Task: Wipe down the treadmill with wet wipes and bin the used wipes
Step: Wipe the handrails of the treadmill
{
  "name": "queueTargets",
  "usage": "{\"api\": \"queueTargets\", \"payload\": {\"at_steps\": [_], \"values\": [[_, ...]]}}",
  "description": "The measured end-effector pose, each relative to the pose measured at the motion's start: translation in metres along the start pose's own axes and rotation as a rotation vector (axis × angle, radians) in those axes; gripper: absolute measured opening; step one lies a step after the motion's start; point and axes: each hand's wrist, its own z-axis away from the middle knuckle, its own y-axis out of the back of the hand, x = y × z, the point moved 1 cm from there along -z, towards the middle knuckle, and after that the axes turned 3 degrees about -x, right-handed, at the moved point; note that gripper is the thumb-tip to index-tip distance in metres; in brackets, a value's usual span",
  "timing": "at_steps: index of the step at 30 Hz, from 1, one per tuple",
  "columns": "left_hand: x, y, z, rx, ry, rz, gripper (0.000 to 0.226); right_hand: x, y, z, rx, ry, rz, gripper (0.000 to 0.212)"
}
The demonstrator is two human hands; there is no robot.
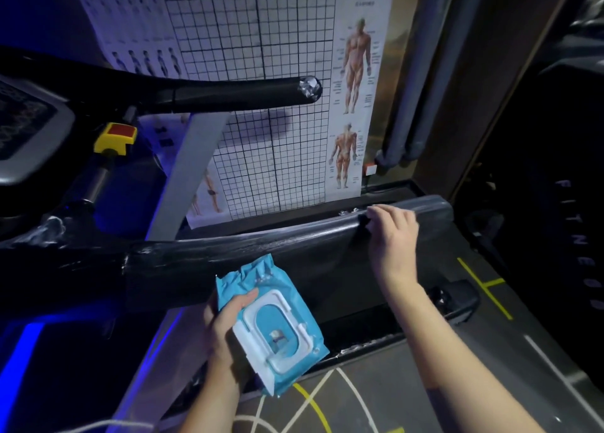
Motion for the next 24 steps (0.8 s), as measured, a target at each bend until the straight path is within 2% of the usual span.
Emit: {"api": "queueTargets", "payload": {"at_steps": [3,5,11,14,19,21,24], "values": [[-0.005,-0.021,0.008,-0.053,-0.032,-0.058,0.027,-0.035,-0.009,0.016,-0.062,0.184,-0.13,0.027],[-0.01,-0.029,0.009,-0.078,-0.044,-0.06,0.027,-0.037,-0.016,0.028,-0.138,0.257,-0.166,0.031],[-0.028,-0.044,0.012,-0.045,-0.071,-0.094,0.026,0.058,0.005,0.002,-0.068,0.059,-0.088,0.031],[-0.041,-0.053,0.013,-0.047,-0.061,-0.089,0.036,0.105,0.021,-0.015,-0.041,-0.02,-0.013,0.026],[-0.059,-0.069,0.012,-0.054,-0.079,-0.059,0.04,0.123,0.037,-0.042,-0.021,-0.198,0.037,0.023],[-0.064,-0.076,0.014,-0.063,-0.09,-0.061,0.034,0.101,0.035,-0.041,-0.027,-0.054,-0.03,0.023],[-0.069,-0.085,0.018,-0.05,-0.096,-0.065,0.026,0.065,0.02,-0.027,-0.154,0.261,-0.159,0.023]]}}
